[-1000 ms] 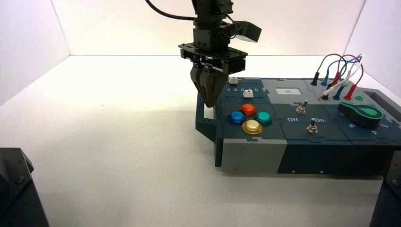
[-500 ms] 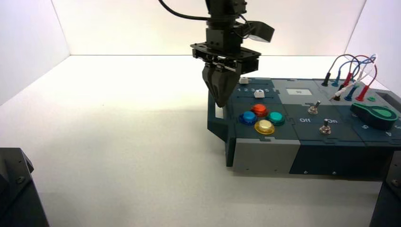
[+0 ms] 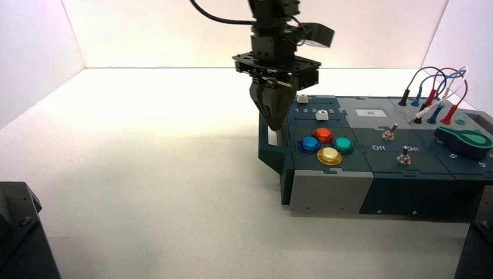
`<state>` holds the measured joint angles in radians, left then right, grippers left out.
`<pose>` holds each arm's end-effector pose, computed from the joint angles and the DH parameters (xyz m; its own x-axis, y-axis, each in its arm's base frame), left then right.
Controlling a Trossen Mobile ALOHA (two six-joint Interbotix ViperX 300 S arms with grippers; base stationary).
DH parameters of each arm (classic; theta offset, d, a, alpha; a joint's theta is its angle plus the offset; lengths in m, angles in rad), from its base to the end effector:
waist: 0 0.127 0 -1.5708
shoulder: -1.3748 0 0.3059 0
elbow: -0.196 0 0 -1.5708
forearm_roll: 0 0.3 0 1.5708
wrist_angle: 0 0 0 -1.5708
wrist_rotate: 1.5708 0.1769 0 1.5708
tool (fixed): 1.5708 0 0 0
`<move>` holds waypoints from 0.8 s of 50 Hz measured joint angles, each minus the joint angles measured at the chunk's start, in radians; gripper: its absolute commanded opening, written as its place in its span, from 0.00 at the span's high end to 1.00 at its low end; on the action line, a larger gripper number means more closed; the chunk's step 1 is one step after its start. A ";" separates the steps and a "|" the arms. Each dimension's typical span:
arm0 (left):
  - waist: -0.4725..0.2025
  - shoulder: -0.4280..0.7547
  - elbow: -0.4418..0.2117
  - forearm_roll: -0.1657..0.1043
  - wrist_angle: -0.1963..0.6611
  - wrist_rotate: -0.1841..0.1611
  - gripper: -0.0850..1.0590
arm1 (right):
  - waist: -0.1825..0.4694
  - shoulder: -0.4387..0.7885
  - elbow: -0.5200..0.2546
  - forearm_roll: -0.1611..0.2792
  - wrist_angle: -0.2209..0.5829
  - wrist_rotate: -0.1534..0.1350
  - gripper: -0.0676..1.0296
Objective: Move the box to the right.
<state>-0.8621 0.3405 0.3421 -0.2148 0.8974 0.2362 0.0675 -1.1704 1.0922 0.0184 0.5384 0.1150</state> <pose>0.2311 -0.3149 0.0263 -0.1251 -0.1101 -0.9860 0.8106 0.5617 -0.1656 0.2039 0.0155 0.2437 0.8933 0.0698 -0.4440 -0.0174 0.9925 0.1210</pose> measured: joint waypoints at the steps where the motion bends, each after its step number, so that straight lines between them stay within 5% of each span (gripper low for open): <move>1: 0.002 -0.003 0.005 0.000 0.000 0.000 0.95 | 0.000 0.002 0.000 0.000 0.000 0.000 0.96; 24: 0.035 -0.348 0.127 0.005 -0.011 -0.055 0.95 | 0.000 0.038 0.000 0.011 0.003 0.000 0.96; 40: 0.037 -0.431 0.183 0.012 -0.011 -0.091 0.95 | 0.003 0.055 0.000 0.017 0.008 0.000 0.96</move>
<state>-0.8253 -0.0905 0.5246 -0.2025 0.8866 0.1457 0.0706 -1.1152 1.0922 0.0353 0.5461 0.1150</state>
